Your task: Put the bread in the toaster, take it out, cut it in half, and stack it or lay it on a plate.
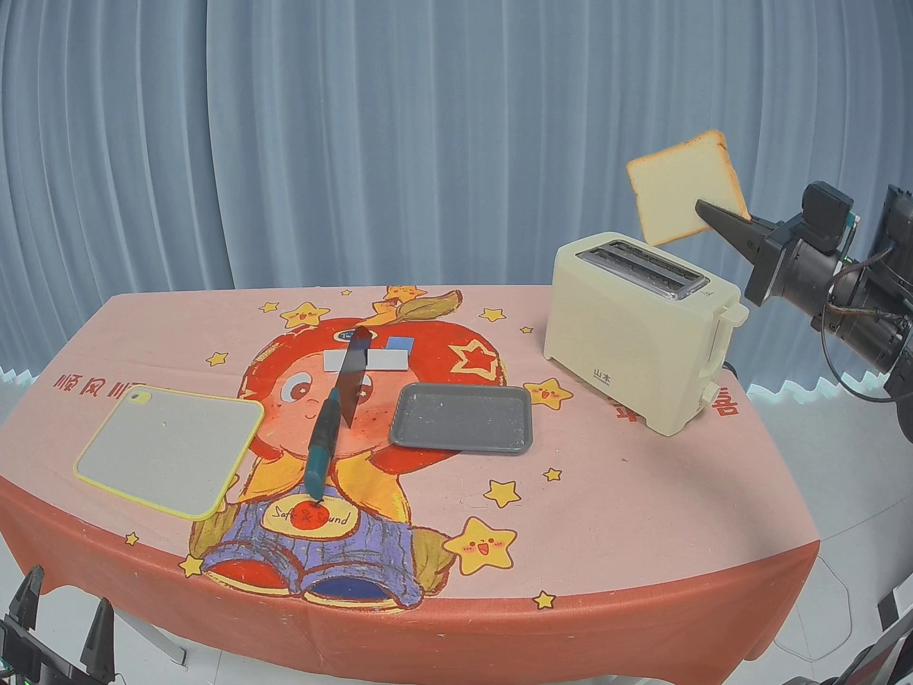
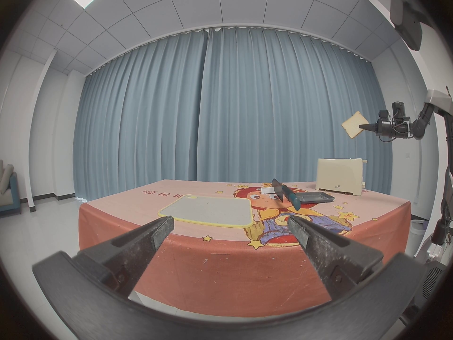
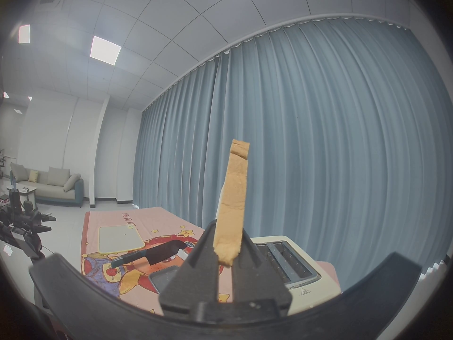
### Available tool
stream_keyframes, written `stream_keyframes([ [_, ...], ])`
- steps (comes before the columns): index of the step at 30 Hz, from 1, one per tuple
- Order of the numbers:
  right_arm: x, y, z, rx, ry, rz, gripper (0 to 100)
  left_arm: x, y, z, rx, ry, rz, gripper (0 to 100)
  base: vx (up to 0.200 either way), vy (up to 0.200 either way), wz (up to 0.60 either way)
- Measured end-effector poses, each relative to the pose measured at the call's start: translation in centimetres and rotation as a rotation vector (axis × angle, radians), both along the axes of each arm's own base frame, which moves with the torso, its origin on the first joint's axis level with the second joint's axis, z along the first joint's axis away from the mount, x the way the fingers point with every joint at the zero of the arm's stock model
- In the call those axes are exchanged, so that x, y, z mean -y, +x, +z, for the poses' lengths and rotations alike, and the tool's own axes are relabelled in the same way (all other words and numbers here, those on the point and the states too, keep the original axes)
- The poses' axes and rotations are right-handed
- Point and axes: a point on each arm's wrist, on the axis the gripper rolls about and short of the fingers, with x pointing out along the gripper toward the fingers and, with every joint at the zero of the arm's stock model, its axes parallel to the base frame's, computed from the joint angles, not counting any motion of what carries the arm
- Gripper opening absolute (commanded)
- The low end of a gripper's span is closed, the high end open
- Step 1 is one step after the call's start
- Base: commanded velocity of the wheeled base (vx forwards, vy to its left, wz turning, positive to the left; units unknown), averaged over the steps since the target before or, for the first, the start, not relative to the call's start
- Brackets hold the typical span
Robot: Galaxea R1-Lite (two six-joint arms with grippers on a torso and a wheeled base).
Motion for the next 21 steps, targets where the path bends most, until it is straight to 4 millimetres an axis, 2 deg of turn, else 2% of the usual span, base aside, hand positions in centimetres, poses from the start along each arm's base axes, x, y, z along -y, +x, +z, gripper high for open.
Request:
stream_keyframes([
  [12, 1.1, 0.8, 1.7, -0.022, -0.012, 0.014, 0, 0.0, 0.0, 0.0, 0.000, 0.000, 0.000, 100, 0.000, 0.000, 0.00],
  [21, 2.5, 2.3, 1.8, -0.029, -0.068, -0.019, 0, 0.0, 0.0, 0.0, 0.000, 0.000, 0.000, 100, 0.000, 0.000, 0.00],
])
